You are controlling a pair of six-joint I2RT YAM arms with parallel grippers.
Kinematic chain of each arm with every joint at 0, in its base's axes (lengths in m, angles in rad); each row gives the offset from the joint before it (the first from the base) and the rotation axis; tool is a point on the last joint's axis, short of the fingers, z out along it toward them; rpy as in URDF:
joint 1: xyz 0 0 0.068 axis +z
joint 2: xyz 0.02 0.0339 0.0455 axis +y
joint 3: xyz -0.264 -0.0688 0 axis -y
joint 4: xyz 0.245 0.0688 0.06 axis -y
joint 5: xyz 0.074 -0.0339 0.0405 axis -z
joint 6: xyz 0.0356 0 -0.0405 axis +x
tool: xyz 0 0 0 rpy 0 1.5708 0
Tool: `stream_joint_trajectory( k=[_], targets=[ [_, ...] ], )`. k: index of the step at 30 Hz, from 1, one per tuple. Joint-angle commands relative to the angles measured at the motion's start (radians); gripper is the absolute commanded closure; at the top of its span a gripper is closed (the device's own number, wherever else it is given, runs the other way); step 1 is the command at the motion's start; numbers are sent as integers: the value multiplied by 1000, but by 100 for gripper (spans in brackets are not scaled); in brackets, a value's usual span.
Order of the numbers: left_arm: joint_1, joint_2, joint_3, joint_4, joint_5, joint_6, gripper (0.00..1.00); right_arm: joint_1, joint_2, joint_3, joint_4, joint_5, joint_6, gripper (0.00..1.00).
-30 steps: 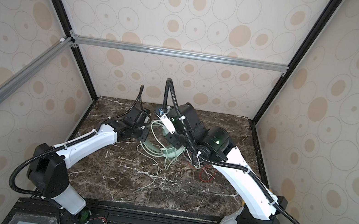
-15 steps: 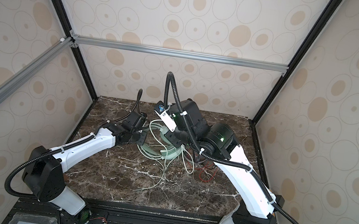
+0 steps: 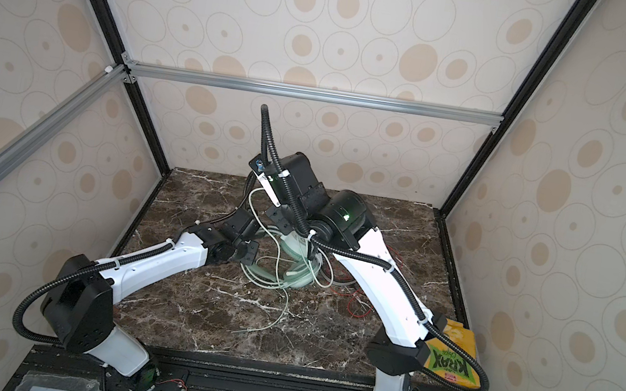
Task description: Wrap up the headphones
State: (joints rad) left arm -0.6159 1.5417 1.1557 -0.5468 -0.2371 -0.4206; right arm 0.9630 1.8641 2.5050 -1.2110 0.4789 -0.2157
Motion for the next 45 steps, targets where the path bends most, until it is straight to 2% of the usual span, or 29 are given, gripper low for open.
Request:
stream_joint_trajectory(
  k=[1,10,15,18,22,25,28,29,30,31,33,35,40,45],
  targets=[
    [-34,-81,-27,55,22,-25,100,-59,21,46,-3,71,22,100],
    [-97,-301,-173,100,194,34,100,-226,84,-3,-22,62,2,100],
    [-105,-378,-200,111,359,63,100,-258,126,7,-17,-100,17,100],
    [-105,-401,-193,108,414,57,100,-265,133,-64,36,-167,30,100],
    [-103,-426,-162,63,407,46,100,-338,132,-193,110,-286,97,100],
    [-102,-432,-140,25,414,43,100,-407,112,-378,221,-367,130,100],
    [-101,-456,-122,-15,396,37,100,-473,109,-470,259,-542,184,100],
    [-99,-473,-123,-16,405,36,100,-490,102,-510,285,-615,197,98],
    [-95,-492,-122,-13,421,28,100,-503,91,-552,318,-699,199,92],
    [-91,-505,-118,-9,432,17,100,-514,83,-589,352,-790,194,82],
    [-67,-527,-88,-5,456,-13,100,-530,66,-651,404,-973,188,56],
    [-23,-533,-27,-20,467,-29,100,-536,43,-684,426,-1044,201,45],
    [169,-485,175,-81,484,-9,100,-565,-117,-838,563,-1116,272,38],
    [352,-354,347,-91,578,11,100,-583,-296,-998,654,-1033,292,33]
  ],
)
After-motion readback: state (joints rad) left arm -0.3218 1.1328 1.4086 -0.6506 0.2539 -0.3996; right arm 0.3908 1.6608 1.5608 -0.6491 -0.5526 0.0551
